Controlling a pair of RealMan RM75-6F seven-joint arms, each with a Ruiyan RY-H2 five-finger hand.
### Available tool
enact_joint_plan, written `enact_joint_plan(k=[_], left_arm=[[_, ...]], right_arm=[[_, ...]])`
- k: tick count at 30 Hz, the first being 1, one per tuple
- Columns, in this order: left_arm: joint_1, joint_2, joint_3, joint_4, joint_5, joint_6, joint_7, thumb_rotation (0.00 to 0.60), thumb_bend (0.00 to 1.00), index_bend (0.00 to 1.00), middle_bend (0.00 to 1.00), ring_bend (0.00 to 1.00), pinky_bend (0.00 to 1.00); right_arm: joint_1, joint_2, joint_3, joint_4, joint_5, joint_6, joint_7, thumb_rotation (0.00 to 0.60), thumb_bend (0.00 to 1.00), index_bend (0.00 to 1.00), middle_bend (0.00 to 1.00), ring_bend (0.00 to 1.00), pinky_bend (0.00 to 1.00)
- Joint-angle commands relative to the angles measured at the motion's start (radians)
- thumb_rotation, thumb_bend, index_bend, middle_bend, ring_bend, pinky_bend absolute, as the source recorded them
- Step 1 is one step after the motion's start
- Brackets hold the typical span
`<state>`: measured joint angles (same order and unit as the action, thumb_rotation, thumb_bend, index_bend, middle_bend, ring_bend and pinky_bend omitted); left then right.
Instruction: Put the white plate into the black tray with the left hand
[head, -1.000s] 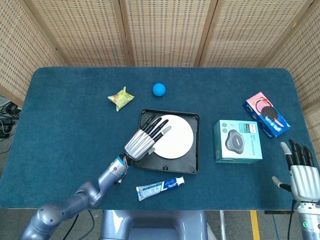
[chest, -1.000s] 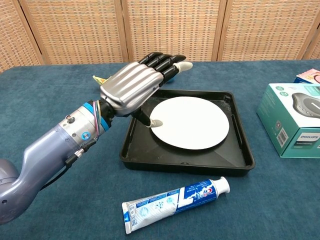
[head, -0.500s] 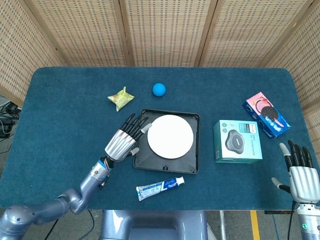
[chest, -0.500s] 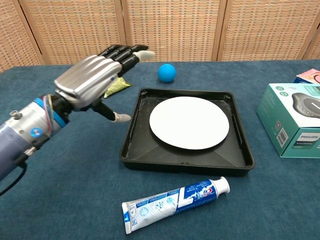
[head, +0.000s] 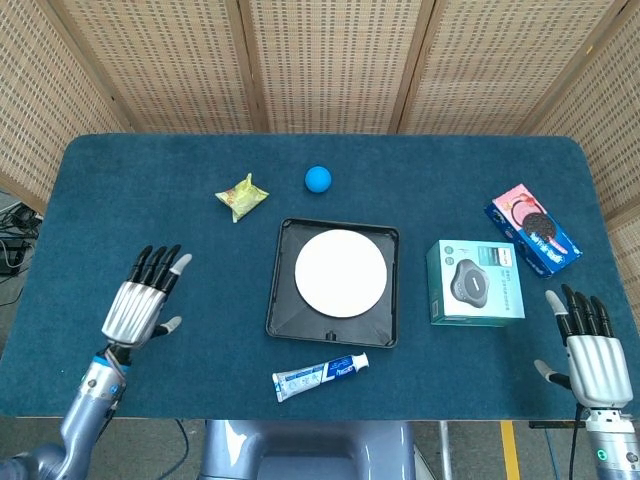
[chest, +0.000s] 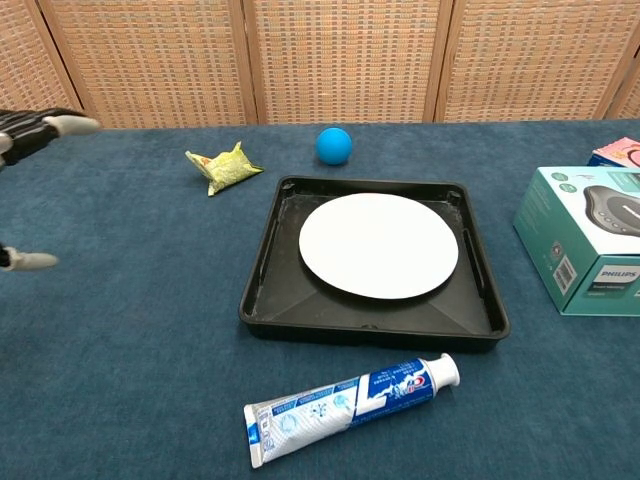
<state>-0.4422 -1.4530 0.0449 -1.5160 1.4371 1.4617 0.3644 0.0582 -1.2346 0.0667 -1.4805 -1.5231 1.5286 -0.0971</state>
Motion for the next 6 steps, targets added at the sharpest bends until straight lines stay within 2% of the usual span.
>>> enact_joint_plan(k=[1,6], left_arm=[[0.080,0.056,0.044,-0.061,-0.025,0.060,0.026,0.600,0.00,0.00,0.00,0.00,0.00],[0.173,0.107,0.072,-0.061,-0.009,0.143,-0.030,0.600,0.00,0.00,0.00,0.00,0.00]], right_arm=[[0.002,0.000,-0.004,-0.008,-0.007,-0.002,-0.004,0.600,0.15,0.00,0.00,0.00,0.00],[0.004,0.000,-0.016,-0.022,-0.029,-0.001,-0.018,0.600,0.15,0.00,0.00,0.00,0.00]])
